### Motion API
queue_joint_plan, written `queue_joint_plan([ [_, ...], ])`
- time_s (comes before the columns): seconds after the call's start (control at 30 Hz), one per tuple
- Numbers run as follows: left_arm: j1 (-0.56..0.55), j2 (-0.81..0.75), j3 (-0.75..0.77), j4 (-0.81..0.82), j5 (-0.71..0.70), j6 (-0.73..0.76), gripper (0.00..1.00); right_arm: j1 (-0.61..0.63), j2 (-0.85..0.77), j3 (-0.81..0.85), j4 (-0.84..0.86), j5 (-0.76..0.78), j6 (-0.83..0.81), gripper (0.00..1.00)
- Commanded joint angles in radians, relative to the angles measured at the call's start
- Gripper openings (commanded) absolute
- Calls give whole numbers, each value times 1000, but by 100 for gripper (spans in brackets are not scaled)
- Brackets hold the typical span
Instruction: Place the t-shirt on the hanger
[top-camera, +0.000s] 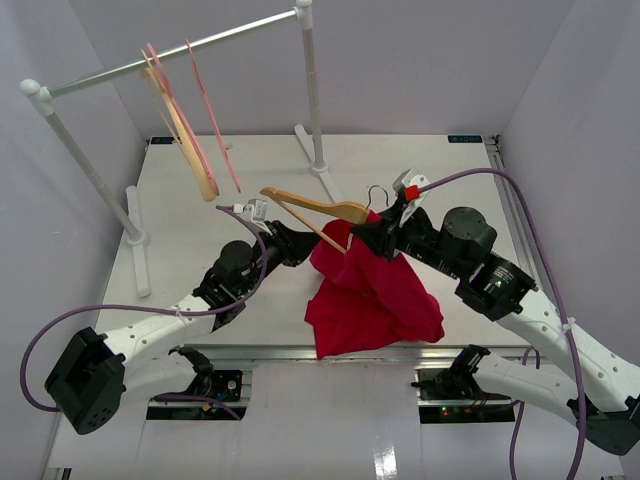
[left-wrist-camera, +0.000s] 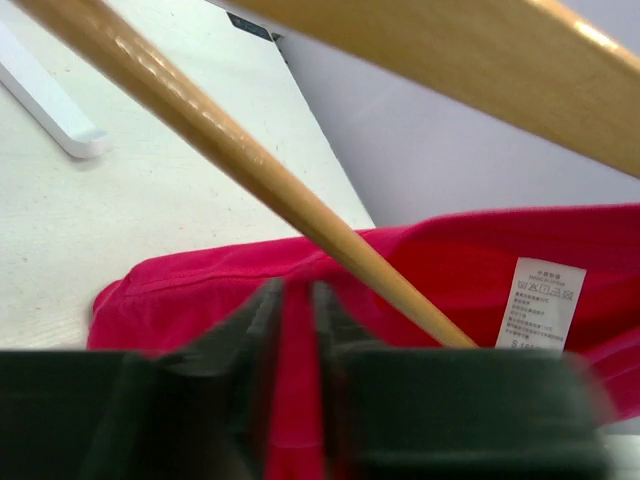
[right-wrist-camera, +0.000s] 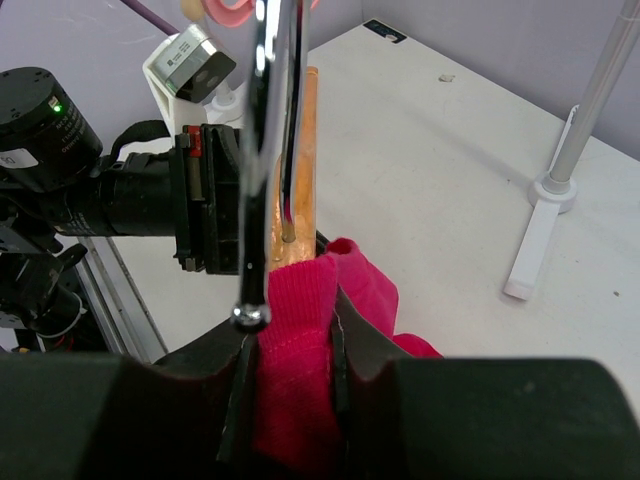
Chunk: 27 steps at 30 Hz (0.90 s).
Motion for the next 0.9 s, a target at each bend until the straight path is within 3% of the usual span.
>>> queue_joint_plan([
  [0.0,-4,-22,6,-11,79,-10,53,6,-31,4,107,10,5,8],
  [0.03,-4,-25,-8,0,97,-19,59,5,-28,5,112,6,9,8],
  [0.2,-4,-54,-45,34,106,-19,67,5,-13,14,115,20,25,8],
  [0.43,-4,-71,-30,38,46,-32,67,5,-9,8,176,20,60,8],
  [0.87,-5,48,28,75,53,-50,63,6,2,-34,232,-1,84,8],
])
